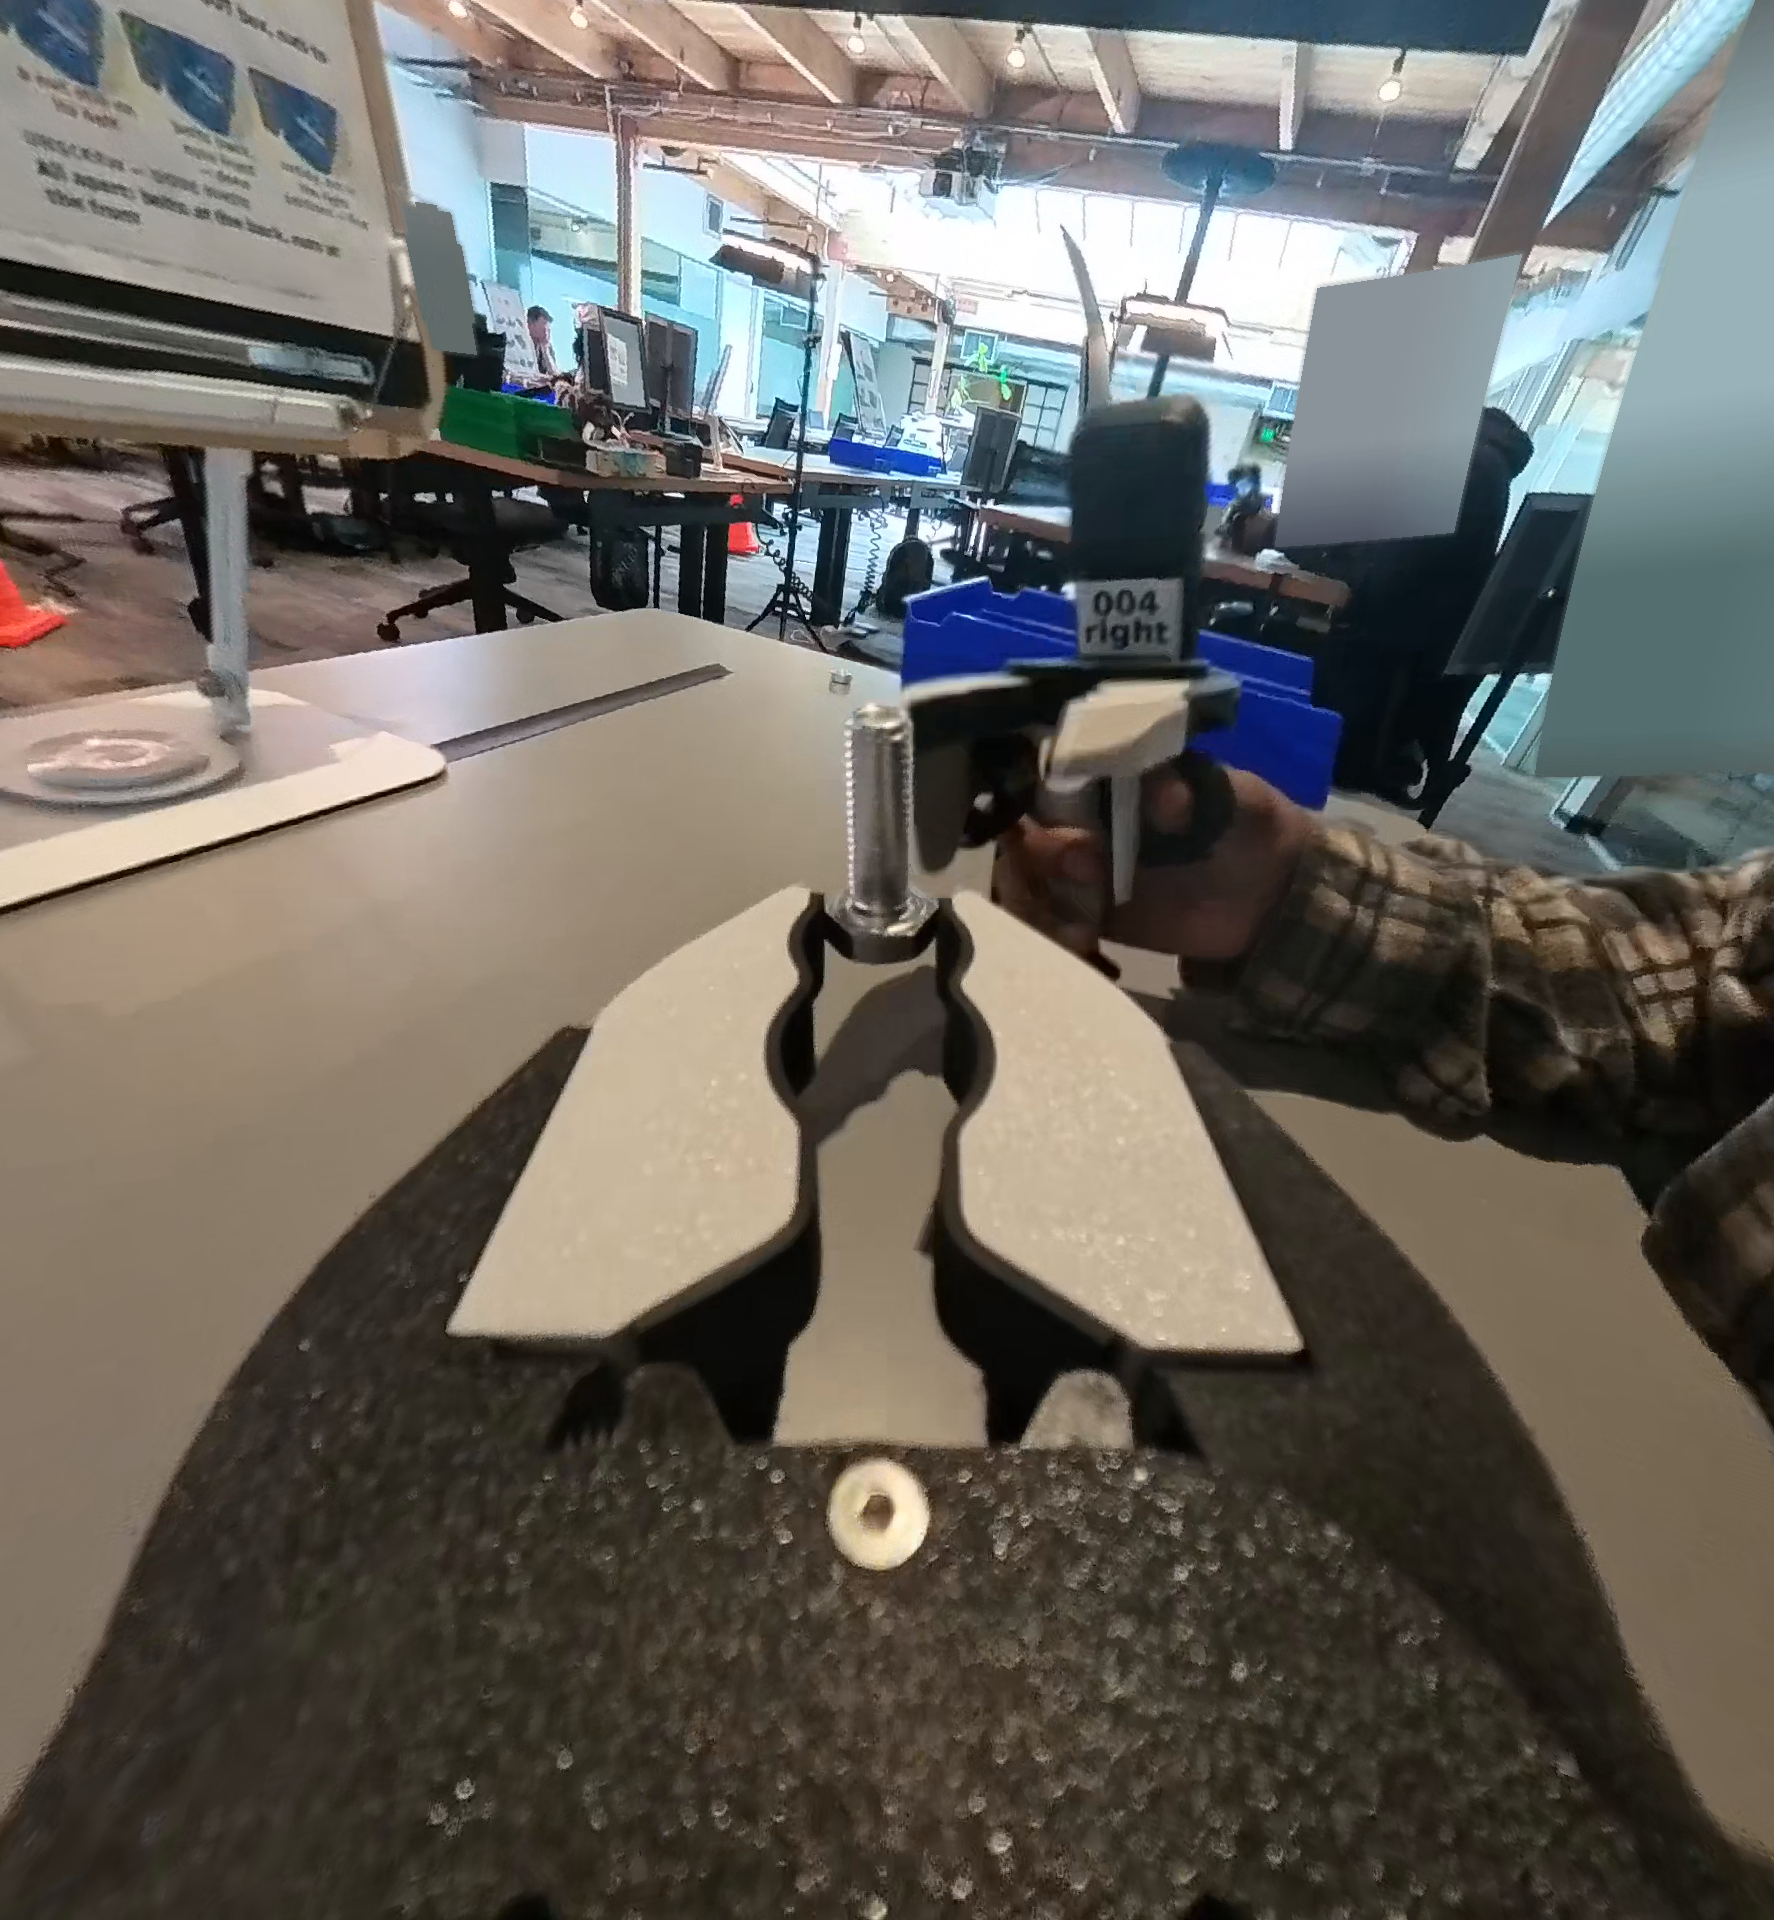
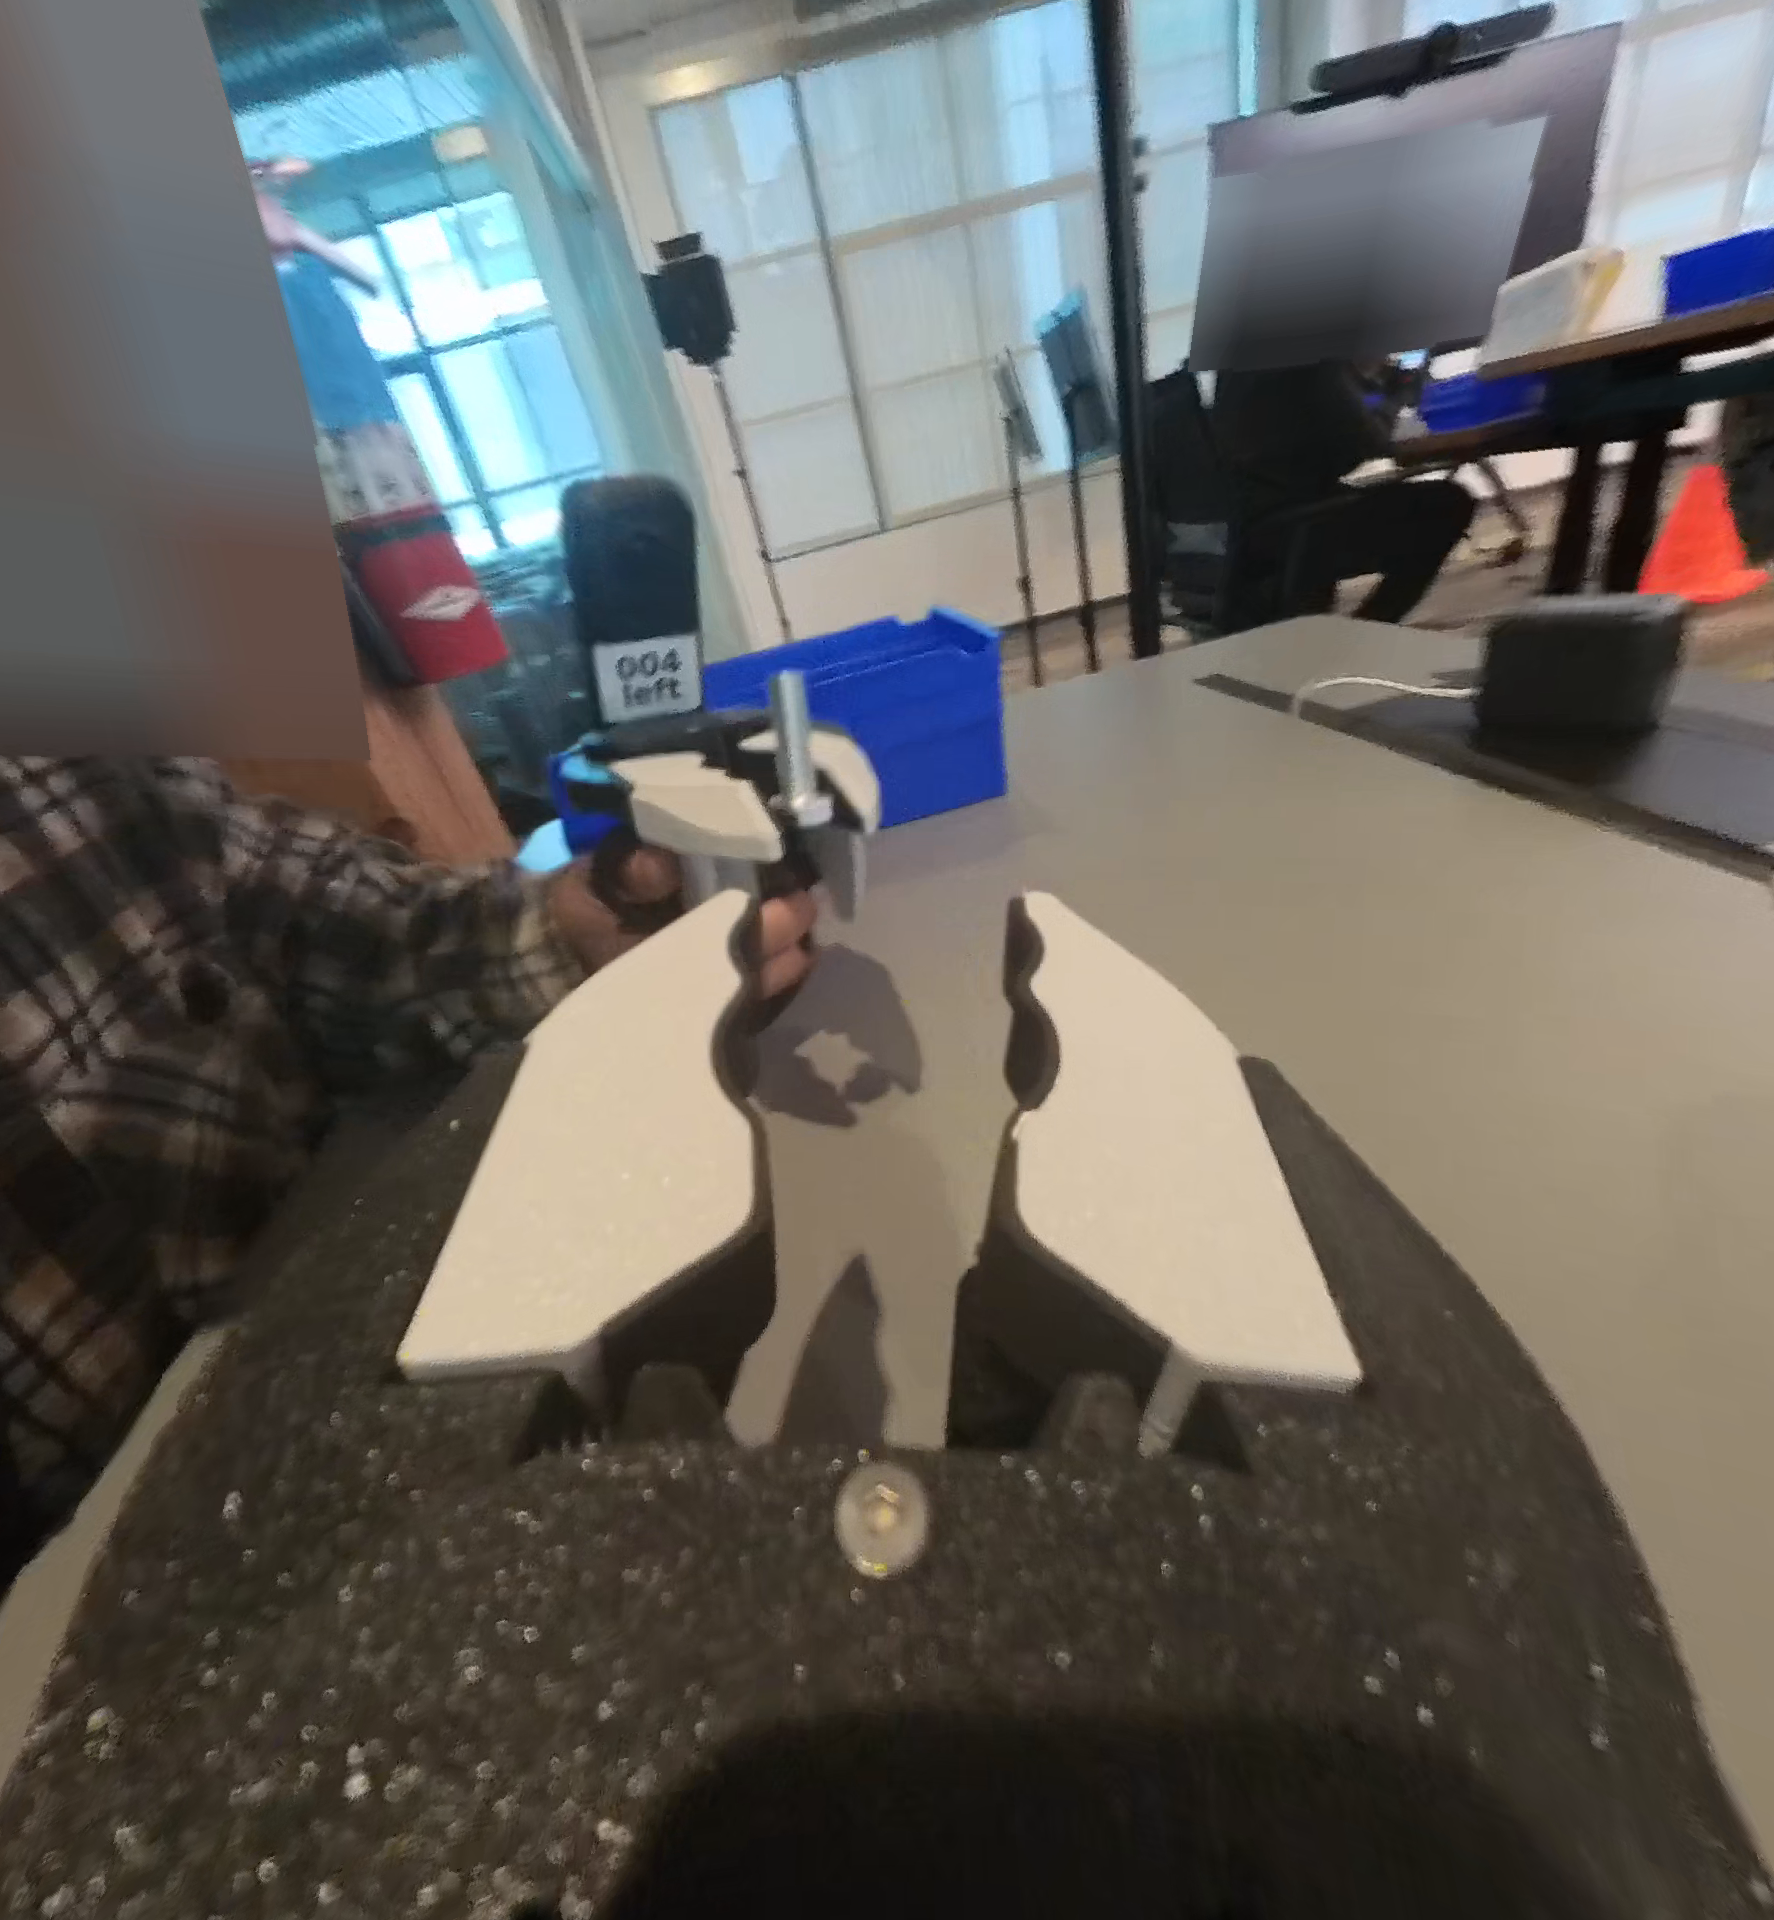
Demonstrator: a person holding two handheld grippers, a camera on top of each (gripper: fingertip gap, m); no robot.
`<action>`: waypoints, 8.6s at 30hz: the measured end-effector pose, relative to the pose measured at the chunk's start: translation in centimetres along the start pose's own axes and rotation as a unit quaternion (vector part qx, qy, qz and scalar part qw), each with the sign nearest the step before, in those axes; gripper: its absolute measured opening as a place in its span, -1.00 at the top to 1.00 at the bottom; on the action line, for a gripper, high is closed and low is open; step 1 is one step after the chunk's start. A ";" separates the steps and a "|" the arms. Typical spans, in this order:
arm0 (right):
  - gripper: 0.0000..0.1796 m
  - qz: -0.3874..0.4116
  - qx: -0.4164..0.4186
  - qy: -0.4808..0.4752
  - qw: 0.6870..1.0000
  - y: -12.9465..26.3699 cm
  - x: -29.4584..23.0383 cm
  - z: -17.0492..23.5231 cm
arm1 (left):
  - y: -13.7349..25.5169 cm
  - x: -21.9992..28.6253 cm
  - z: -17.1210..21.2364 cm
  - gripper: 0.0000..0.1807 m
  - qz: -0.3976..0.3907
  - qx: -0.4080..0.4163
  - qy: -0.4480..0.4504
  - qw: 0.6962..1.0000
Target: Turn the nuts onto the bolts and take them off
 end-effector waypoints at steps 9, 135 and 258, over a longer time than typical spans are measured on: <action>0.55 0.368 -0.234 0.086 0.896 11.9 4.6 -16.1 | 0.5 -1.1 0.5 0.78 0.007 0.007 0.071 0.997; 0.89 -0.125 -0.189 0.174 0.958 -8.7 -3.8 -4.9 | 0.0 1.0 -0.5 0.78 0.066 -0.010 -0.044 0.997; 0.80 -0.006 -0.413 0.148 0.899 2.4 -3.3 4.9 | 1.1 1.1 -1.7 0.79 0.042 0.044 -0.035 0.998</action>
Point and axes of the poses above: each gripper's, where its closed fingertips meet, y back along the fingers, z out of its underside, x = y × z across the jaws, the point moved 10 cm from there along y, back along the fingers, and after that the axes turned 3 degrees about z, right-handed, at the moved point
